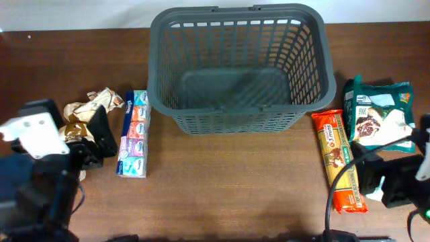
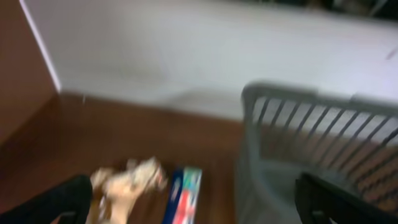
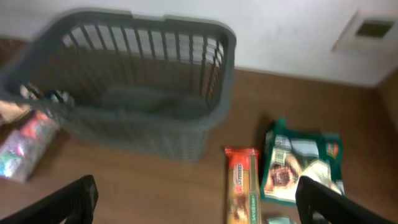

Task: Pack container
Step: 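Move the right gripper over the red spaghetti packet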

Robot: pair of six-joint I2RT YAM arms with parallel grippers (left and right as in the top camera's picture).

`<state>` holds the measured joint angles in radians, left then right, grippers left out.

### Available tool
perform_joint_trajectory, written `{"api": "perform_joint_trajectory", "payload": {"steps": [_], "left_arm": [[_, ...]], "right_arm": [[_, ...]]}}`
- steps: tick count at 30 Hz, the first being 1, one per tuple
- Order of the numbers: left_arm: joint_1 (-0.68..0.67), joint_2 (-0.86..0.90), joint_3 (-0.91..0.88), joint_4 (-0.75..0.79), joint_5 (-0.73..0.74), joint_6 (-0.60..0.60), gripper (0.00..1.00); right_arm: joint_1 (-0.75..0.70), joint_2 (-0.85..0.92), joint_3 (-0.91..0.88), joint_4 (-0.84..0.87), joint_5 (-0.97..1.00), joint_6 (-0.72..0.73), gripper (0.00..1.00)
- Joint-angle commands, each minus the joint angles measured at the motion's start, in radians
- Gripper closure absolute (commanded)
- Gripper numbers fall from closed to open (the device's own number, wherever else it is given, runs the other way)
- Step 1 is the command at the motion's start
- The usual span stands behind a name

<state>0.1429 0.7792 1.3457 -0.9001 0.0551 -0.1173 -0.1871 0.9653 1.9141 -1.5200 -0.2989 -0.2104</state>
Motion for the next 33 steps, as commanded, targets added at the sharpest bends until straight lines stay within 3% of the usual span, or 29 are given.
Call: {"api": "perform_joint_trajectory", "payload": {"steps": [1, 9, 17, 20, 26, 33], "left_arm": [[0.004, 0.002, -0.098, -0.026, -0.078, 0.044, 0.01], [0.004, -0.061, -0.442, 0.14, -0.044, 0.005, 0.01], [0.004, -0.061, -0.583, 0.29, -0.072, -0.005, 0.01], [0.004, -0.039, -0.591, 0.328, -0.102, -0.005, 0.01], [0.004, 0.012, -0.591, 0.384, -0.126, -0.005, 0.01], [0.004, 0.066, -0.591, 0.396, -0.184, -0.004, 0.01]], "right_arm": [[0.003, -0.019, -0.057, 0.004, 0.069, -0.029, 0.01], [0.003, -0.236, -0.386, 0.126, 0.132, 0.02, 0.01], [0.003, -0.477, -0.815, 0.266, 0.108, 0.212, 0.01], [0.003, -0.456, -0.909, 0.276, 0.106, 0.268, 0.01], [0.003, -0.334, -0.916, 0.315, 0.136, 0.301, 0.01], [0.003, -0.075, -0.916, 0.379, 0.162, 0.35, 0.01]]}}
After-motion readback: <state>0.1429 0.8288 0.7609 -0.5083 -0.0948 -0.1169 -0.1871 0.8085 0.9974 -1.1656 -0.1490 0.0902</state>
